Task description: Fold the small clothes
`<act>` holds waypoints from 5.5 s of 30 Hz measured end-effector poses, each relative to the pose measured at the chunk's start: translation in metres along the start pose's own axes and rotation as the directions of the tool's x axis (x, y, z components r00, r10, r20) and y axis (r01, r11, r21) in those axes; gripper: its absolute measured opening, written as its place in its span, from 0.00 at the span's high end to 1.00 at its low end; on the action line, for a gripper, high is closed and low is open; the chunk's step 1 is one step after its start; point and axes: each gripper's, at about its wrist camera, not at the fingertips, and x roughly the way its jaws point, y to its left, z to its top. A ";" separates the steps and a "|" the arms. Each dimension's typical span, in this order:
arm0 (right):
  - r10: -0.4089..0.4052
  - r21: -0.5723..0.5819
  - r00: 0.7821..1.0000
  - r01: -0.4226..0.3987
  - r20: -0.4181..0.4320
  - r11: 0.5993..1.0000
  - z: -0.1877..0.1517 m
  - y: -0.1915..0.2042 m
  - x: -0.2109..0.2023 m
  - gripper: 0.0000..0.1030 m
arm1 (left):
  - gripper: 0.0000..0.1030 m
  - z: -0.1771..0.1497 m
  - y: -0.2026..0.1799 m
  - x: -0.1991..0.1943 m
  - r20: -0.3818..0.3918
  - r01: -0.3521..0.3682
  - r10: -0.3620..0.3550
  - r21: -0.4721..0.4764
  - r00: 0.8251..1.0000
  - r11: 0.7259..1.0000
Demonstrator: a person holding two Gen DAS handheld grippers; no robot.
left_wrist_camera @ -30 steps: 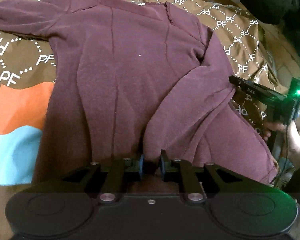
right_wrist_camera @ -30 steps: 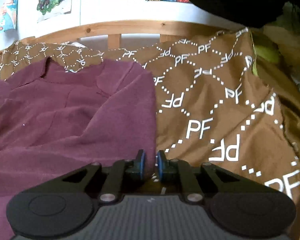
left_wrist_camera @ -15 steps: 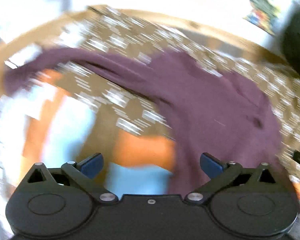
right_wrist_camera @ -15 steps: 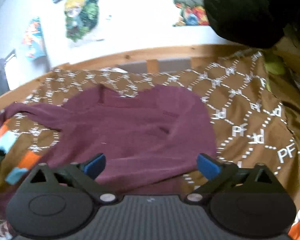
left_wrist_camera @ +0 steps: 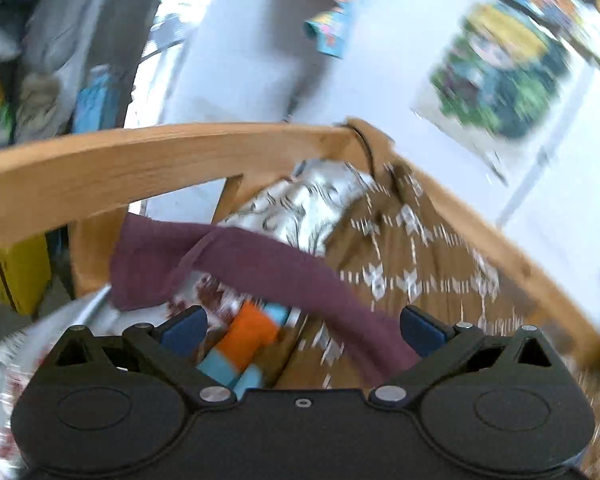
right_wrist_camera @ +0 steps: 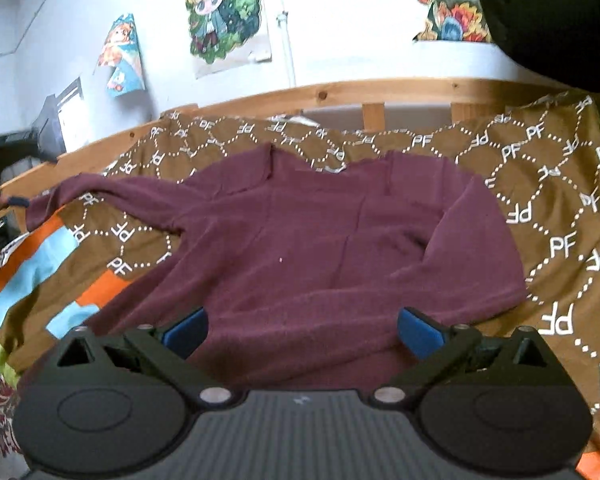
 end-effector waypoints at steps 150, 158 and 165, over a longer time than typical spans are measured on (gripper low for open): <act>0.203 -0.137 0.953 -0.236 -0.224 0.962 -0.028 0.052 -0.001 0.83 | 0.23 -0.130 -0.131 0.030 -0.192 0.193 -0.095 0.597 0.977 0.779; 0.236 -0.108 0.958 -0.255 -0.161 0.961 -0.020 0.048 -0.007 0.97 | 1.00 -0.120 -0.166 0.084 -0.230 0.114 0.014 0.534 0.973 0.838; 0.239 -0.086 0.960 -0.253 -0.145 0.964 -0.013 0.040 -0.012 0.97 | 0.78 -0.109 -0.185 0.081 -0.247 0.111 0.039 0.563 0.968 0.819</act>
